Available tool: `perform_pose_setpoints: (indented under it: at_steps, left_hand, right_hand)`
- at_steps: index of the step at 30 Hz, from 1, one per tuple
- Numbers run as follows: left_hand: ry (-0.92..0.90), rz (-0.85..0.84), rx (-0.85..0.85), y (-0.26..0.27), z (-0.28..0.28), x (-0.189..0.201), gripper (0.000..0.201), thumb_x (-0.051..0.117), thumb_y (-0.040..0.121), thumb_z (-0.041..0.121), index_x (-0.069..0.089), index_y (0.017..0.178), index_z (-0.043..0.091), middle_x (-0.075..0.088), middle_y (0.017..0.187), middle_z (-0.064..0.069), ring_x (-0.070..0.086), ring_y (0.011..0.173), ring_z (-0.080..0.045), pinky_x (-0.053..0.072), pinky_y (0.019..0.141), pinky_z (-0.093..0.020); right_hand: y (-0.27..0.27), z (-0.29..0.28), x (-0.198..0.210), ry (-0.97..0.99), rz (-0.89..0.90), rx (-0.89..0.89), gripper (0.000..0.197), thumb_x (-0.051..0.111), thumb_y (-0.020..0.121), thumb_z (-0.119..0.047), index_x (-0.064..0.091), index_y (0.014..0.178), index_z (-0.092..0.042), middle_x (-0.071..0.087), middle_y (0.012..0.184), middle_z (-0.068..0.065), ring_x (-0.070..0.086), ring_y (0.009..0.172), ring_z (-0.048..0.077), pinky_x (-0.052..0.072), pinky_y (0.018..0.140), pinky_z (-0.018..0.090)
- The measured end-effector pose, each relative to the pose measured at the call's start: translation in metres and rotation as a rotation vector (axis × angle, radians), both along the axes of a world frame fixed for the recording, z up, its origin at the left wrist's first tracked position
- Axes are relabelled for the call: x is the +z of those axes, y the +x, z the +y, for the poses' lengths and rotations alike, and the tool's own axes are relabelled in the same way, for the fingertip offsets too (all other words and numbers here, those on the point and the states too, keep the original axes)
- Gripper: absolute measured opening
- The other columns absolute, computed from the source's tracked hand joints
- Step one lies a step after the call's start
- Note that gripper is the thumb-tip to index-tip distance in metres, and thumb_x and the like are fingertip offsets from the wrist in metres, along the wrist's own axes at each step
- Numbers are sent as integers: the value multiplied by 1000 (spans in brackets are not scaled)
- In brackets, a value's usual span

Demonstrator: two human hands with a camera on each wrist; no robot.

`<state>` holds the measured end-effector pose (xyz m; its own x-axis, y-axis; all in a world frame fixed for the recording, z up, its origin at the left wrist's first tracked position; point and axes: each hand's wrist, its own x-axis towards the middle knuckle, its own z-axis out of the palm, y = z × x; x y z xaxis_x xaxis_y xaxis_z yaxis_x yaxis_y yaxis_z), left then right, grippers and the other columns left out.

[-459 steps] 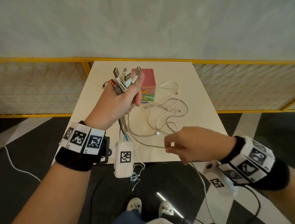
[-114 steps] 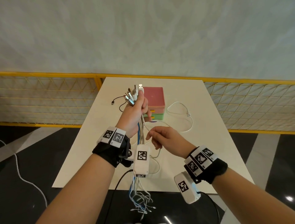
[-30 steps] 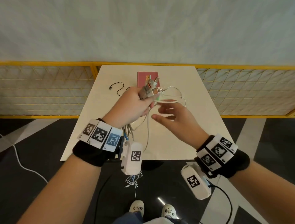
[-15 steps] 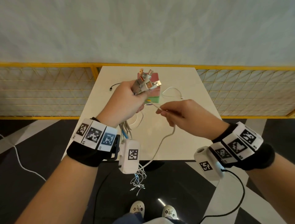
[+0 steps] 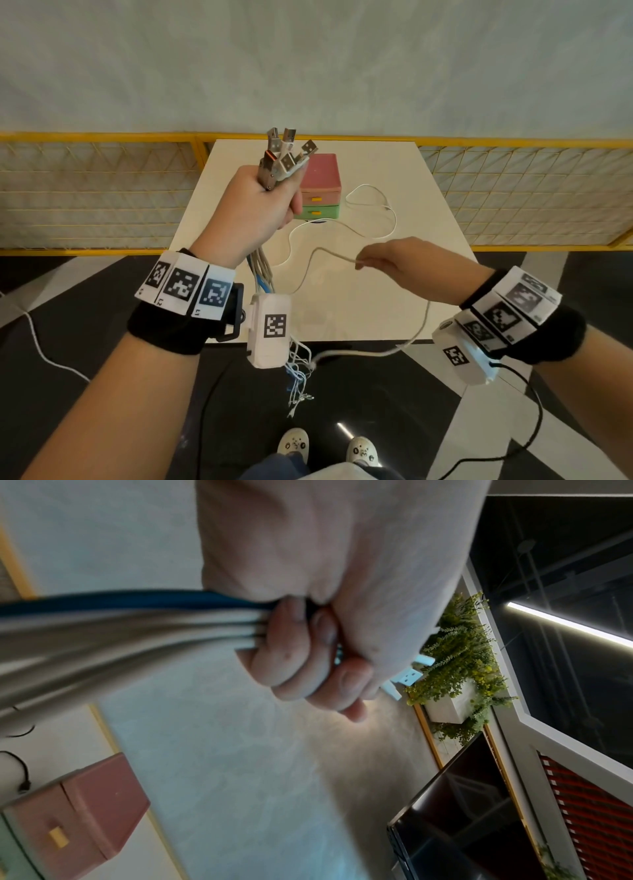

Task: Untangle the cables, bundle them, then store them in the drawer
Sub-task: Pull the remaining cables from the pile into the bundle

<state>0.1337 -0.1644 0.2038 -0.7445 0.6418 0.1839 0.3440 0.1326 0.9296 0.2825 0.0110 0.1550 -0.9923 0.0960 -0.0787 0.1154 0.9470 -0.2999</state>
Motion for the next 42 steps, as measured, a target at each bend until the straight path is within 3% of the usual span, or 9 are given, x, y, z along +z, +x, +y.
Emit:
perform_pose_setpoints:
  at_steps: [5,9,15,19,22,26,33,37,42]
  left_hand:
    - [-58,4,-37,6,3,-2,57,46,100,39,54,57,3,38,33,7,32,30,-5,28,38,-11]
    - [-64,7,-57,12,7,-3,57,45,100,40,55,58,3,40,37,4,33,33,-6,30,39,-11]
    - [-104,8,-236,17,8,-6,55,40,103,38,68,73,1,67,63,-8,51,51,-14,43,52,-20]
    - [-138,180,-332,24,16,-8,47,35,103,39,77,92,19,71,104,10,60,100,3,38,89,-5]
    - [-118,143,-419,34,27,-10,44,35,101,44,76,103,26,67,116,16,54,113,7,31,97,-2]
    - [-74,121,-398,39,33,-13,39,40,102,40,76,102,26,67,115,16,55,111,8,34,98,-7]
    - [391,-462,-276,36,38,-18,47,76,74,19,58,116,11,63,71,-6,65,66,-25,57,70,-34]
    - [339,-262,-289,41,39,-20,19,70,86,11,52,89,8,55,57,-7,56,49,-24,58,69,-41]
    - [333,-39,-251,39,46,-19,17,58,96,5,63,112,8,63,78,-6,65,59,-21,56,63,-32]
  right_hand:
    - [0,-9,30,-250,220,-45,22,34,101,-26,56,103,-20,54,68,-28,49,58,-1,36,58,9]
    - [-3,-20,17,-396,50,-115,24,32,101,-27,54,103,-17,48,69,-5,47,51,5,43,51,14]
    - [0,-22,-10,45,-266,-41,47,35,96,-49,63,112,-13,64,110,4,60,98,21,47,92,40]
    - [-7,-24,5,-105,48,-57,58,52,91,-47,42,138,-15,40,145,0,46,125,10,34,103,15]
    - [-15,-38,19,-507,148,48,49,64,88,-24,47,131,-9,53,128,-5,49,116,-2,33,94,1]
    - [-23,-57,13,-913,217,-25,14,40,96,2,52,97,-4,55,78,11,55,66,12,51,64,16]
    - [-23,-63,-6,-1254,204,-168,45,33,101,-32,34,60,-13,33,47,-8,27,40,10,28,40,20]
    - [-22,-55,-9,-1185,273,-75,34,41,96,-24,50,67,-10,45,53,-1,49,46,16,48,52,30]
    - [-24,-53,-8,-1262,280,-95,21,35,101,-13,41,82,-6,41,58,-7,39,43,8,43,46,25]
